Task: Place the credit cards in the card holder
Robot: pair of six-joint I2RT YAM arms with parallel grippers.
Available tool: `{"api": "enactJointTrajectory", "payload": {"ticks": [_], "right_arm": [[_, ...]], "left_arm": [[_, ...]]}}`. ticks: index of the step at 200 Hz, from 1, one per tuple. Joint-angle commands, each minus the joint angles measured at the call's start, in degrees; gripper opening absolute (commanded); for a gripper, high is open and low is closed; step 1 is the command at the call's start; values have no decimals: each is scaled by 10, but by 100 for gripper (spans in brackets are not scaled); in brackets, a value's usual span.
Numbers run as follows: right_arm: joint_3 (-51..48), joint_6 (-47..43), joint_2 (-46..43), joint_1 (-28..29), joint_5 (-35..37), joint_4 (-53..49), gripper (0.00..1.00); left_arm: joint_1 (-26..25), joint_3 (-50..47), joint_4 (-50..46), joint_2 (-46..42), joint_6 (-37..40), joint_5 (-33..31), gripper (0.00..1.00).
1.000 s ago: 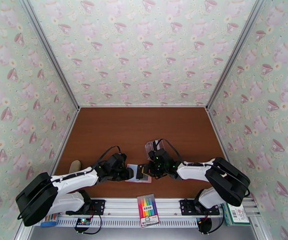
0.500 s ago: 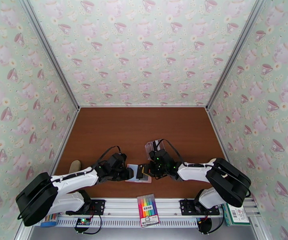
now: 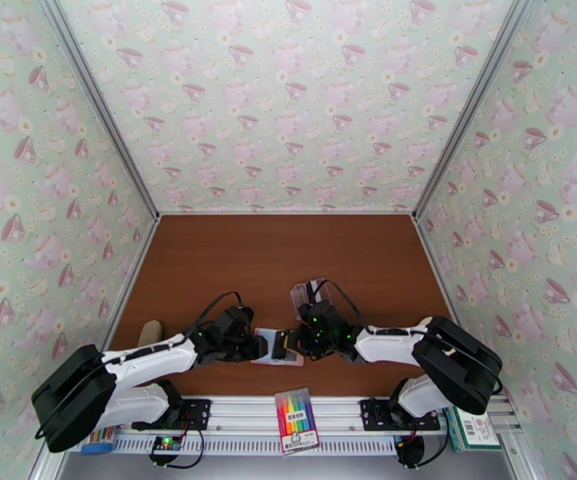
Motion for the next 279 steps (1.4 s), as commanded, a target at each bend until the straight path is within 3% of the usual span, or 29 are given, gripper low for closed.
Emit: {"api": "enactJointTrajectory", "payload": {"ticks": [1, 263, 279], "right_arm": [[-18, 17, -2, 5, 18, -38, 0], [21, -3, 41, 16, 16, -51, 0], [27, -10, 33, 15, 23, -68, 13]], "left_arm": [[-3, -7, -6, 7, 2, -12, 50], [-8, -7, 4, 18, 0, -12, 50], [-8, -5, 2, 19, 1, -12, 50]]}}
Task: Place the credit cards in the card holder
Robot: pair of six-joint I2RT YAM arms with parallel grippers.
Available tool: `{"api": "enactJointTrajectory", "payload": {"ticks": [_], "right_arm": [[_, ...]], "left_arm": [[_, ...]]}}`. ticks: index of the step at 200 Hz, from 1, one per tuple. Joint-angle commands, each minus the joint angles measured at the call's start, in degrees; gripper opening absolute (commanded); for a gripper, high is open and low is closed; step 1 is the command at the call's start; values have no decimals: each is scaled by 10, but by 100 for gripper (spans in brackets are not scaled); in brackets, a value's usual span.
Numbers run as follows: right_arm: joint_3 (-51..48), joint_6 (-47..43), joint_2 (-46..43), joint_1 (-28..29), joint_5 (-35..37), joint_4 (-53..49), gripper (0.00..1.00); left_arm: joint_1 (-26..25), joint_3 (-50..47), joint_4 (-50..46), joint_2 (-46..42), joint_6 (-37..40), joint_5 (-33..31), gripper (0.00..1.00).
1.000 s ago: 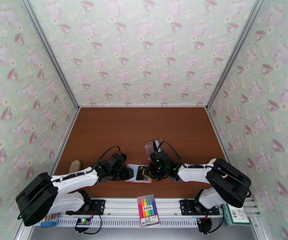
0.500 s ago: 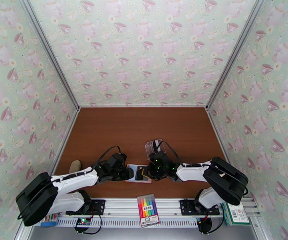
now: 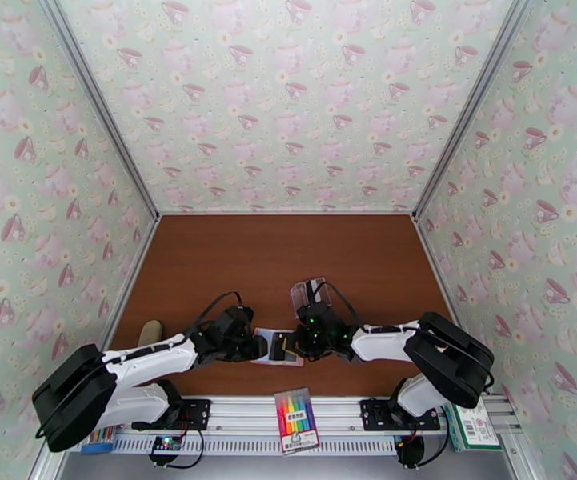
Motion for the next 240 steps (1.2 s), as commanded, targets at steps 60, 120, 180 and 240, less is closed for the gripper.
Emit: {"api": "enactJointTrajectory", "payload": {"ticks": [60, 120, 180, 240], "right_arm": [[50, -51, 3, 11, 52, -150, 30], [96, -64, 19, 26, 87, -204, 29], [140, -72, 50, 42, 113, -239, 28], [172, -78, 71, 56, 121, -252, 28]], "left_arm": [[-6, 0, -5, 16, 4, -10, 50], [-6, 5, -5, 24, 6, -9, 50], [-6, 2, 0, 26, 6, -7, 50], [-6, -1, 5, 27, 6, -5, 50]]}}
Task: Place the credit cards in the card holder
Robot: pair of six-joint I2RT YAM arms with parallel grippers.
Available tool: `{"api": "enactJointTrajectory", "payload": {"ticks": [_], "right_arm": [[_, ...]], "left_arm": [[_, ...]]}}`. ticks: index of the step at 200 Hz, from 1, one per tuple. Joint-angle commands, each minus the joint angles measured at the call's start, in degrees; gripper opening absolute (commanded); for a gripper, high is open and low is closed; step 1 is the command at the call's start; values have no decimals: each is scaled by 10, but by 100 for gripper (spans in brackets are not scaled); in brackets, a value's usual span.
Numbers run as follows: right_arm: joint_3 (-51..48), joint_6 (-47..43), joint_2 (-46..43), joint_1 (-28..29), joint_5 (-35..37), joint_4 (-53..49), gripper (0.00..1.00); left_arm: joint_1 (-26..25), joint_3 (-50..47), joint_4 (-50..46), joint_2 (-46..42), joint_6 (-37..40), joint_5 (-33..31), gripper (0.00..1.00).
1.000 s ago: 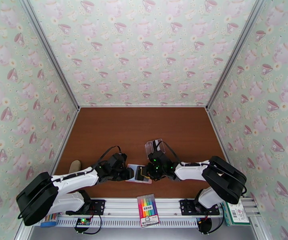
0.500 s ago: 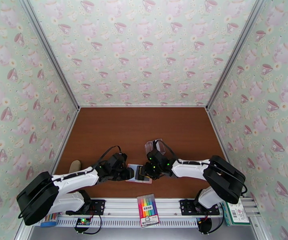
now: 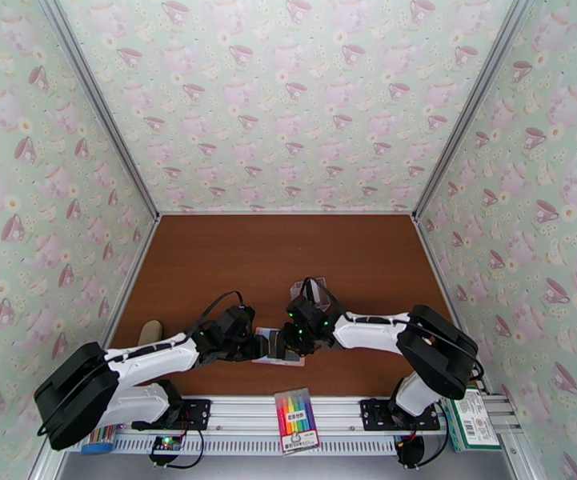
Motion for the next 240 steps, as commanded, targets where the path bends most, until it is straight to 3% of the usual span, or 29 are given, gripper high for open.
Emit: {"api": "enactJointTrajectory", "payload": {"ticks": [1, 125, 175, 240], "right_arm": [[18, -10, 19, 8, 21, -22, 28], [41, -7, 32, 21, 17, -10, 20], [43, -19, 18, 21, 35, -37, 30], [45, -28, -5, 21, 65, -71, 28]], "left_arm": [[-4, -5, -1, 18, 5, -4, 50], [-5, -11, 2, 13, 2, -6, 50], [-5, -11, -2, 8, 2, -7, 50], [-5, -11, -4, 8, 3, -8, 50]]}}
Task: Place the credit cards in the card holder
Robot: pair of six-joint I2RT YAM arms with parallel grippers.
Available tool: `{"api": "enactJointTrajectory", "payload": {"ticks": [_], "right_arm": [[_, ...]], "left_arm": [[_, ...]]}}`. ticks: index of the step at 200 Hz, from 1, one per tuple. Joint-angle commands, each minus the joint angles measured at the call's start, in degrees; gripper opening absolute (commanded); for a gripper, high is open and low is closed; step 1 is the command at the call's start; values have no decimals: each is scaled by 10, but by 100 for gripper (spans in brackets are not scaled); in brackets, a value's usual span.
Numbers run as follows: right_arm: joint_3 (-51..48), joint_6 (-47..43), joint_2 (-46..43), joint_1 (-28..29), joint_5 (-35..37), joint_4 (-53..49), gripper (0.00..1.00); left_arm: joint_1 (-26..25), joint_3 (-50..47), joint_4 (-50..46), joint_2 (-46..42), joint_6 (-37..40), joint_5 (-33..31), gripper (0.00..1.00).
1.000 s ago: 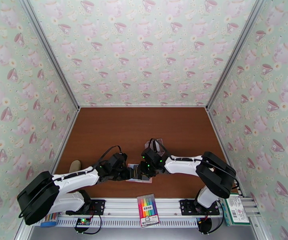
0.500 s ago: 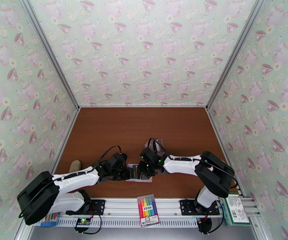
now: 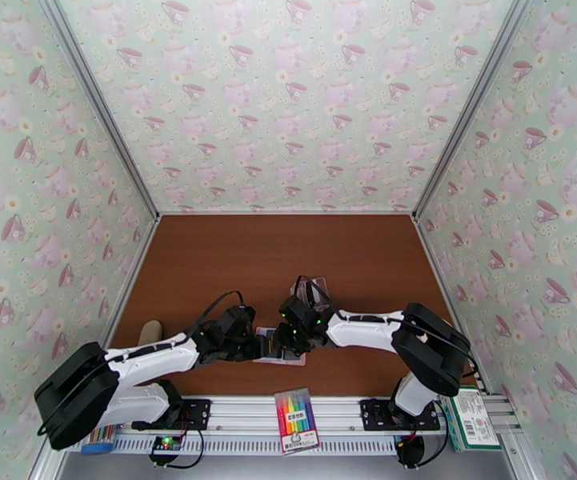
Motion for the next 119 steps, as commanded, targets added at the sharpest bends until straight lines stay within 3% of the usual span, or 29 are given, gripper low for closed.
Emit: {"api": "enactJointTrajectory", "payload": {"ticks": [1, 119], "right_arm": [[9, -11, -18, 3, 26, -30, 28], [24, -14, -2, 3, 30, -33, 23]], "left_arm": [[-3, -11, -8, 8, 3, -8, 50], [-3, -5, -14, 6, 5, -5, 50]]}}
